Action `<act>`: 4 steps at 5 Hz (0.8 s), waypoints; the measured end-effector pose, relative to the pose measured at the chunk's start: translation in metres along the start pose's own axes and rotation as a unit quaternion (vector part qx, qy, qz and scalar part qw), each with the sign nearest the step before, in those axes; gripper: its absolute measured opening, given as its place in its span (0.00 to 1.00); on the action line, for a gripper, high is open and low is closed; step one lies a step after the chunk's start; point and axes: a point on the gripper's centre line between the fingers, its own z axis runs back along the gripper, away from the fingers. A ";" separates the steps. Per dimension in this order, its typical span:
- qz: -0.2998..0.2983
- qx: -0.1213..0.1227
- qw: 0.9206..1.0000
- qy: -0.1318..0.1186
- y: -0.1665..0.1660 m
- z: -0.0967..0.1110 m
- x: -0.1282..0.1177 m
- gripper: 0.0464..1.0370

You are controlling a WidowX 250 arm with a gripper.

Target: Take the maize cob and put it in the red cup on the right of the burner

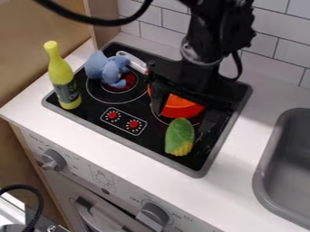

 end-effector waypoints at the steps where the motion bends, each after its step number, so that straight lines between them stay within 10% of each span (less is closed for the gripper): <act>1: -0.015 0.015 1.000 -0.003 0.003 -0.014 -0.005 0.94; 4: -0.014 0.017 0.999 -0.042 0.006 -0.049 -0.002 0.89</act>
